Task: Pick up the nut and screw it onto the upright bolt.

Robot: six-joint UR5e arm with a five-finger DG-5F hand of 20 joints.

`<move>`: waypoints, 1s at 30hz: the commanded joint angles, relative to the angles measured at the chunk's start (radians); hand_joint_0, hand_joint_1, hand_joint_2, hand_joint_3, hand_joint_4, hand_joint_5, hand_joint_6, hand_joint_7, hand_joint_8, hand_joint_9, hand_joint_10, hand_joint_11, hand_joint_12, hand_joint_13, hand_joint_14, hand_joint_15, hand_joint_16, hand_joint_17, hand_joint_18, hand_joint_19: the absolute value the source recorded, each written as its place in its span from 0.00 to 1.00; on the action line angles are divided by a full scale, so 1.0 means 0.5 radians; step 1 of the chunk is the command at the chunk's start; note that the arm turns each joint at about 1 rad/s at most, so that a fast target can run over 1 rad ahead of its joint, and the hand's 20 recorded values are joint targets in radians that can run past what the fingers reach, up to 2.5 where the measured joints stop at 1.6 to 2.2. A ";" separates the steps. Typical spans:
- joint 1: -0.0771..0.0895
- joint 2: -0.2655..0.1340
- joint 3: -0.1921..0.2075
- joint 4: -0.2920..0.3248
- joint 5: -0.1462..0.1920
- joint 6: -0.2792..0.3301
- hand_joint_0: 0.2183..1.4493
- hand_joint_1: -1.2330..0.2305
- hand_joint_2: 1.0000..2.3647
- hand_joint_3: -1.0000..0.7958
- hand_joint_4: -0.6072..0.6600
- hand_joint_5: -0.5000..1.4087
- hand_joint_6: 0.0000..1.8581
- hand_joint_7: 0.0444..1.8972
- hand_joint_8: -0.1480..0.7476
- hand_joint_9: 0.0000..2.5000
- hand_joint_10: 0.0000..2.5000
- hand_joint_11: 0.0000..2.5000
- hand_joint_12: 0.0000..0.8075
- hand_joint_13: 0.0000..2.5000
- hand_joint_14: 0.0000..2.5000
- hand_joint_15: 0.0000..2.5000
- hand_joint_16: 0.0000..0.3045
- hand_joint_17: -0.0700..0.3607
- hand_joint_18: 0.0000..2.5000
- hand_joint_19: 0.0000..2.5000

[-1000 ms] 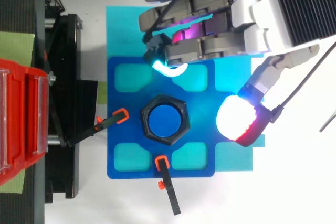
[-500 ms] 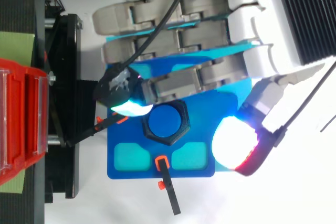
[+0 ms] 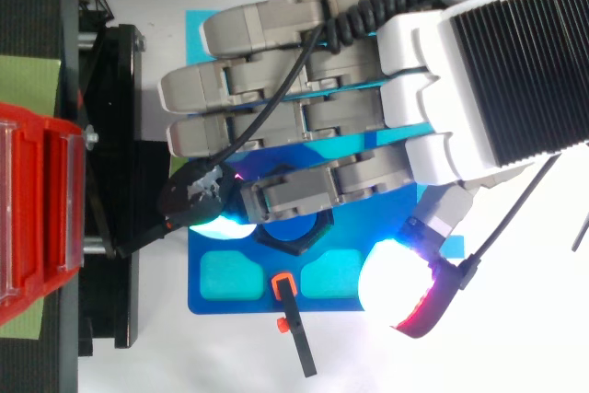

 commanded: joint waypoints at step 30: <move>-0.003 -0.079 -0.098 0.134 0.007 0.072 0.20 0.74 0.00 0.28 0.58 0.16 0.27 0.33 0.39 0.06 0.00 0.00 0.39 0.00 0.00 0.00 0.13 0.37 0.00 0.00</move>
